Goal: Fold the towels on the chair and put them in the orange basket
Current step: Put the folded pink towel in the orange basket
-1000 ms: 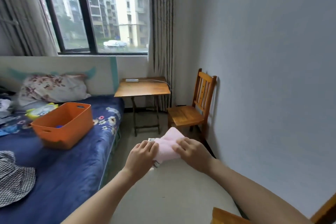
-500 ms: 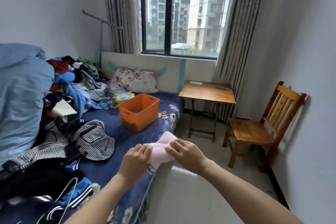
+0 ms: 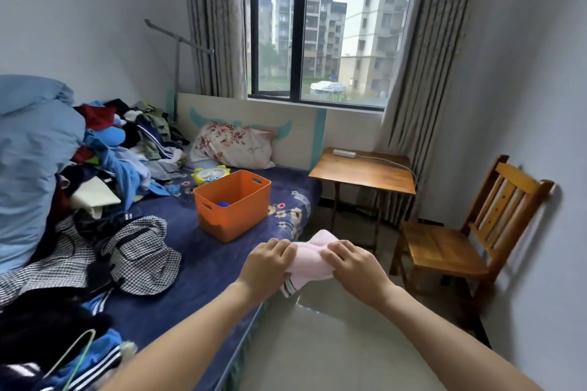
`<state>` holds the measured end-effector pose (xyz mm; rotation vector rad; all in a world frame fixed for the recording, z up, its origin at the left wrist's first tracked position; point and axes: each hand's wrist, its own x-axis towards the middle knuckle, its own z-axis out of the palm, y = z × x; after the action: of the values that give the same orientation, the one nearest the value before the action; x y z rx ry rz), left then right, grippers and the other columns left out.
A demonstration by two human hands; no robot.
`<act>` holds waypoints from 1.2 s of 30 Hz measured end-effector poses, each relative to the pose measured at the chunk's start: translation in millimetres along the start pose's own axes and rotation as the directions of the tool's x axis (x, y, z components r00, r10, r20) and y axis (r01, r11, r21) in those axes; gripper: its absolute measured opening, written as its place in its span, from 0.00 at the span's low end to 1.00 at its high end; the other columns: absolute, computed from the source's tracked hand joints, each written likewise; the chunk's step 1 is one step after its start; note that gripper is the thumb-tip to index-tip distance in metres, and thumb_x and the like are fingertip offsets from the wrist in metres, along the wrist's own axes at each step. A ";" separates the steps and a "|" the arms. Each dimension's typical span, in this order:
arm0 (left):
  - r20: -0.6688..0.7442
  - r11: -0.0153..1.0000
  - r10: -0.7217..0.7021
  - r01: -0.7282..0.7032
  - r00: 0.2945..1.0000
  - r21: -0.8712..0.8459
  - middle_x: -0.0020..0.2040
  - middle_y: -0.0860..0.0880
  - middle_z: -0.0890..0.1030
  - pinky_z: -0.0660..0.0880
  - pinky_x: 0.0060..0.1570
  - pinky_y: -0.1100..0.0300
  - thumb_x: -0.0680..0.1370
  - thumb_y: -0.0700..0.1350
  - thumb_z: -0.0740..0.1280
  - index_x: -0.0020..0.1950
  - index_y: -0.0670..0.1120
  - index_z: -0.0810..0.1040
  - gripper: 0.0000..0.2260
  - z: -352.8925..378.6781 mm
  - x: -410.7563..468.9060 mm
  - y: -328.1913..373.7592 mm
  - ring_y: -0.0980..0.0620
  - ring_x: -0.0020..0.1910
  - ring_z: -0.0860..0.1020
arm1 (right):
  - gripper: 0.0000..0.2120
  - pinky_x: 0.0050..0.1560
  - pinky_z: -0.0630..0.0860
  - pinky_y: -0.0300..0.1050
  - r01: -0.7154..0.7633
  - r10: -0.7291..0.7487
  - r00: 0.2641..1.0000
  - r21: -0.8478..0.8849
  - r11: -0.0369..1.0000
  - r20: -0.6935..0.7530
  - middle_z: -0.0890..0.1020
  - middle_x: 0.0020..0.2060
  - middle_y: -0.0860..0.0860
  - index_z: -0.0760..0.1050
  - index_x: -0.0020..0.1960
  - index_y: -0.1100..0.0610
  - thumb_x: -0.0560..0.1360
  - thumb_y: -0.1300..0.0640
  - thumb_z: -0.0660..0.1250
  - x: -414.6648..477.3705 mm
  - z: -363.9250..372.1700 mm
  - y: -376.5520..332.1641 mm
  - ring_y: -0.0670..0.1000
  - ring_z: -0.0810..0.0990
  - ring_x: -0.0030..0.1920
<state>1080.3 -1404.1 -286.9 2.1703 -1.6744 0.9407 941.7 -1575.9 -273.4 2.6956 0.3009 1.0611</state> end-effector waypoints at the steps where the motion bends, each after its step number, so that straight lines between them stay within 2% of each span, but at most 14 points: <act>1: -0.018 1.000 0.007 -0.007 1.000 -0.004 0.39 0.50 0.82 0.75 0.30 0.62 0.50 0.47 0.79 0.49 0.47 0.69 0.32 9.0 17.4 5.1 0.50 0.33 0.79 | 0.15 0.30 0.77 0.41 -0.021 0.021 1.000 -0.004 1.000 0.009 0.80 0.37 0.51 0.68 0.50 0.55 0.64 0.61 0.57 -2.3 -2.6 17.6 0.53 0.81 0.37; 5: -0.076 1.000 0.027 -0.028 0.997 -0.012 0.40 0.49 0.82 0.75 0.31 0.61 0.55 0.47 0.78 0.51 0.47 0.69 0.29 50.8 72.2 25.2 0.50 0.35 0.80 | 0.14 0.30 0.77 0.40 -0.043 0.044 0.998 -0.018 0.999 0.035 0.80 0.36 0.50 0.68 0.49 0.54 0.63 0.60 0.57 -14.5 -2.5 81.9 0.51 0.81 0.37; 11: -0.023 0.999 0.032 -0.033 0.999 -0.026 0.40 0.50 0.81 0.76 0.31 0.62 0.55 0.46 0.78 0.51 0.47 0.69 0.29 101.1 98.5 36.7 0.50 0.34 0.79 | 0.14 0.25 0.74 0.39 -0.044 0.046 0.994 -0.021 0.999 0.098 0.80 0.36 0.49 0.69 0.47 0.54 0.62 0.60 0.56 -31.6 19.1 128.1 0.50 0.81 0.36; 16: -0.008 0.996 0.077 -0.077 0.997 -0.040 0.39 0.51 0.81 0.75 0.31 0.62 0.55 0.44 0.78 0.48 0.48 0.69 0.27 135.3 125.8 24.6 0.51 0.34 0.79 | 0.14 0.24 0.73 0.39 -0.094 0.093 0.987 0.003 0.996 0.128 0.80 0.36 0.49 0.75 0.44 0.55 0.61 0.61 0.56 -38.1 54.5 161.1 0.51 0.80 0.36; 23: -0.001 0.991 0.044 -0.044 0.999 -0.123 0.41 0.52 0.82 0.75 0.33 0.63 0.54 0.47 0.80 0.48 0.50 0.70 0.29 201.6 183.0 -11.2 0.53 0.36 0.80 | 0.15 0.26 0.73 0.39 -0.067 0.065 0.985 0.002 0.998 0.162 0.80 0.37 0.49 0.69 0.48 0.54 0.61 0.62 0.57 -18.5 107.5 234.1 0.50 0.79 0.36; 25: 0.001 0.989 0.035 -0.035 0.999 -0.142 0.40 0.52 0.82 0.76 0.32 0.62 0.54 0.47 0.80 0.47 0.50 0.71 0.27 221.4 207.7 -22.3 0.53 0.36 0.80 | 0.17 0.27 0.74 0.39 -0.077 0.075 0.983 0.003 0.997 0.166 0.80 0.37 0.49 0.69 0.48 0.54 0.60 0.64 0.62 -12.3 122.2 259.9 0.50 0.80 0.36; 28: -0.010 0.984 0.040 -0.041 0.999 -0.176 0.39 0.53 0.81 0.75 0.30 0.63 0.54 0.48 0.79 0.47 0.50 0.71 0.27 255.5 248.6 -36.1 0.53 0.34 0.79 | 0.26 0.26 0.76 0.41 -0.084 0.084 0.969 -0.010 0.996 0.233 0.80 0.37 0.50 0.69 0.49 0.54 0.53 0.65 0.73 -1.4 144.5 305.6 0.51 0.80 0.36; 31: -0.006 0.978 0.055 -0.055 0.998 -0.201 0.40 0.53 0.81 0.75 0.30 0.63 0.54 0.48 0.79 0.48 0.50 0.69 0.28 285.6 281.3 -46.9 0.52 0.35 0.79 | 0.27 0.26 0.77 0.41 -0.122 0.127 0.956 -0.033 0.992 0.265 0.80 0.38 0.50 0.72 0.48 0.55 0.52 0.65 0.76 3.8 162.3 341.1 0.51 0.80 0.36; 33: 0.018 0.972 0.066 -0.060 0.998 -0.228 0.40 0.53 0.81 0.74 0.30 0.63 0.54 0.47 0.79 0.48 0.50 0.69 0.28 305.9 295.2 -50.3 0.52 0.35 0.79 | 0.29 0.26 0.77 0.41 -0.158 0.159 0.949 -0.026 0.987 0.272 0.81 0.38 0.50 0.70 0.48 0.55 0.51 0.66 0.77 0.7 175.9 356.6 0.51 0.81 0.36; 36: 0.054 0.967 0.086 -0.070 0.995 -0.244 0.39 0.54 0.80 0.73 0.29 0.65 0.53 0.49 0.78 0.47 0.51 0.68 0.28 332.1 302.8 -51.5 0.53 0.34 0.78 | 0.31 0.25 0.77 0.39 -0.136 0.134 0.943 -0.014 0.991 0.304 0.81 0.37 0.50 0.68 0.48 0.54 0.51 0.66 0.78 -7.3 197.9 374.3 0.50 0.81 0.35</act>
<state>1281.7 -1805.2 -343.2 2.0057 -1.8107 0.6519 1112.5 -1961.4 -312.5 2.8652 0.0643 0.6578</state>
